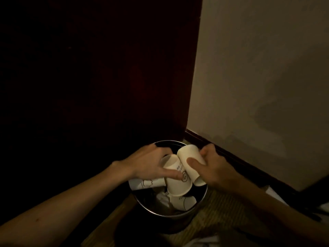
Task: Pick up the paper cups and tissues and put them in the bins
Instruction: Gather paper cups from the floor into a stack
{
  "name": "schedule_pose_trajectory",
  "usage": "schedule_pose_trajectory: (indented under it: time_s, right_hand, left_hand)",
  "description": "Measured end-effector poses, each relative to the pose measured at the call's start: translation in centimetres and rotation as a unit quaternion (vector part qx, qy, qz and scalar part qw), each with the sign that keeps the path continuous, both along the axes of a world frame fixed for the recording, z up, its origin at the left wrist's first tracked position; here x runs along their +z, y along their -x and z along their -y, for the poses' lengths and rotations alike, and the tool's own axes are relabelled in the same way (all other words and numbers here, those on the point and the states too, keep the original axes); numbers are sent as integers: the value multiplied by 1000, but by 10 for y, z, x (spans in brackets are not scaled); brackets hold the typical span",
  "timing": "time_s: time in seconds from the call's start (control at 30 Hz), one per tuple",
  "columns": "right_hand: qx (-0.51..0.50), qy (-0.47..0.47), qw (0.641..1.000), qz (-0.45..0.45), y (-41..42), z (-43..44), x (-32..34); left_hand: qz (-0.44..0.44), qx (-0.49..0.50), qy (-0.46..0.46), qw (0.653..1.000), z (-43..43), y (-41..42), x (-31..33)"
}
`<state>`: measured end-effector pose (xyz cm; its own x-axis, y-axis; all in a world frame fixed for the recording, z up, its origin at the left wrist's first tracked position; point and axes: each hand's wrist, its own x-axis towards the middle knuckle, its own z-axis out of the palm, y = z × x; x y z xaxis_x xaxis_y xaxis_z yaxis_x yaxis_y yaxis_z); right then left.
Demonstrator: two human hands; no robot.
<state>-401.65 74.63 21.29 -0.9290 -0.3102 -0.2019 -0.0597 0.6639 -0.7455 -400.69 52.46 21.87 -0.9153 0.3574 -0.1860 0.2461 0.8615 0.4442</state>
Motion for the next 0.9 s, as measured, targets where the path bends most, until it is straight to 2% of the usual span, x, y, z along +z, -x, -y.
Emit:
schedule_pose_trajectory:
  time_s: [0.1, 0.17, 0.27, 0.33, 0.4, 0.47, 0.6, 0.77, 0.9]
  right_hand:
    - [77, -101, 991, -42, 4, 6, -8]
    - [113, -159, 978, -72, 4, 10, -12]
    - [192, -298, 929, -106, -1, 17, -21]
    - [246, -340, 905, -67, -5, 19, -22]
    - [237, -333, 912, -31, -4, 18, -20]
    - [225, -304, 925, -46, 2, 14, -15]
    - [181, -231, 955, -40, 15, -1, 15]
    - [123, -282, 950, -45, 42, -58, 63]
    - [58, -304, 950, -31, 47, -135, 70]
  left_hand:
    - [27, 25, -33, 999, 1, 4, -38]
    - [43, 7, -19, 999, -1, 5, -55]
    - [107, -26, 42, 993, 1, 7, -75]
    - [152, -19, 36, 988, 4, 8, -79]
    - [157, -17, 24, 987, 6, 11, -75]
    - [139, -22, 7, 990, 7, 16, -65]
    - [57, -4, -76, 995, -2, 32, -35]
    - [-33, -40, -151, 987, -66, 66, 11]
    - [-12, -113, -142, 983, -146, 90, 9]
